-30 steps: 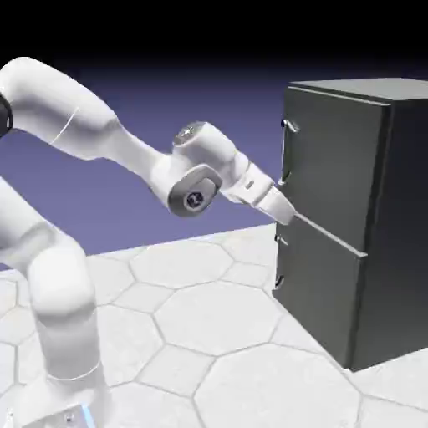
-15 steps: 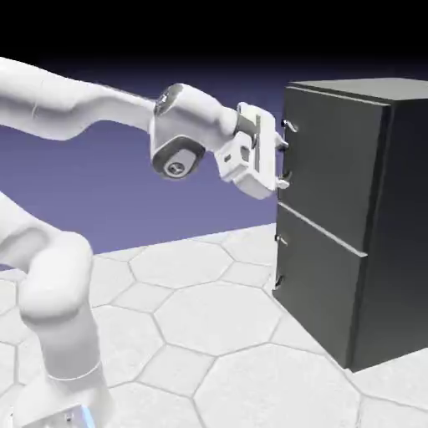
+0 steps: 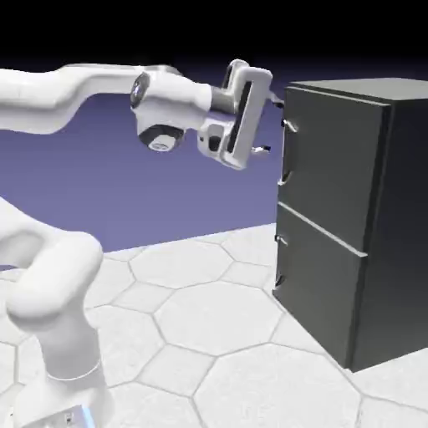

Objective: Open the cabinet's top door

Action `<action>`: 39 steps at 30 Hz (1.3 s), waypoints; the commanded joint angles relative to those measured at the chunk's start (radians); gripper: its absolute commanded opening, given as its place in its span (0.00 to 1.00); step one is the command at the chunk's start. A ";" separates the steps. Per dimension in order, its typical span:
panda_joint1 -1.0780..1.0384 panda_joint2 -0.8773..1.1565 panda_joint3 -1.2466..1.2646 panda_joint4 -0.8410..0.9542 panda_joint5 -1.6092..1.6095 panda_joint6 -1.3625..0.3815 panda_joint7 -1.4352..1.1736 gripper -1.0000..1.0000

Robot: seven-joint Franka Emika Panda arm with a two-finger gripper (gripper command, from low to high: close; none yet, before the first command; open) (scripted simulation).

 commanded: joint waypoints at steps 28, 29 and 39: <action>-0.466 -0.290 0.559 0.223 1.218 -0.043 0.663 0.50; -0.482 -0.300 0.579 0.231 1.261 -0.044 0.687 0.50; -0.690 -0.307 0.688 0.380 1.385 -0.077 0.752 0.00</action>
